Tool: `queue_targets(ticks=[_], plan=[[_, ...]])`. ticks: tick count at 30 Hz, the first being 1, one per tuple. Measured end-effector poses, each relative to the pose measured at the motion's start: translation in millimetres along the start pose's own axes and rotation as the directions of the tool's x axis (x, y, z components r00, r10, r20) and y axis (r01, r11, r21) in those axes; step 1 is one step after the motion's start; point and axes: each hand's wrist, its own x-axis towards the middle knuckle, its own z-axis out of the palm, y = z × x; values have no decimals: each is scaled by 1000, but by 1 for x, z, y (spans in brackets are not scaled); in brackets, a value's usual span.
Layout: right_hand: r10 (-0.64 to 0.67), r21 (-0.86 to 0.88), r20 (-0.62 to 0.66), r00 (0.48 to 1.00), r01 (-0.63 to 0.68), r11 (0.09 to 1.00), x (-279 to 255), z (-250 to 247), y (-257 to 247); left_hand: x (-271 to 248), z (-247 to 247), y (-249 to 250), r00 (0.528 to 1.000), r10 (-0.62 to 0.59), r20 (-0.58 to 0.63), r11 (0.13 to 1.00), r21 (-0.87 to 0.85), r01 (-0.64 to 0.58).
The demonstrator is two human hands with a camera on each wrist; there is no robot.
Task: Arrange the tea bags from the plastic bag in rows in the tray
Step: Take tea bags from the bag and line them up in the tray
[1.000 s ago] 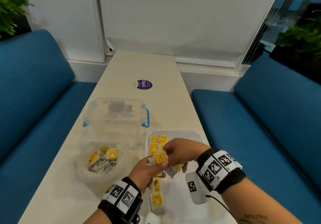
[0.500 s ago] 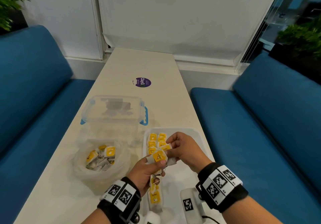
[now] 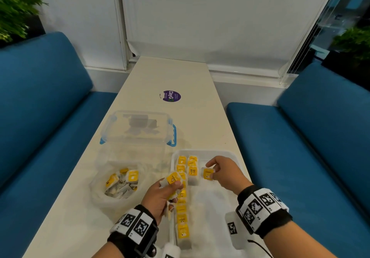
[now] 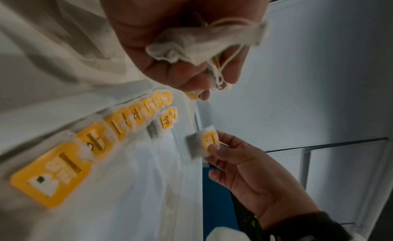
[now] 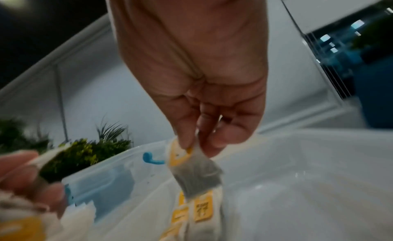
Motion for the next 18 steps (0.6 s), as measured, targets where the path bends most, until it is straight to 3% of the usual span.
queue_targets(ticks=[7,18], plan=[[107,-67,311,944,-91,994,24,25,-4,1,-2,3,999,-38,-31,999,-6,38],[194,-34,183,964,-191,981,57,48,1,1,-17,0,996,-74,-52,997,6,74]])
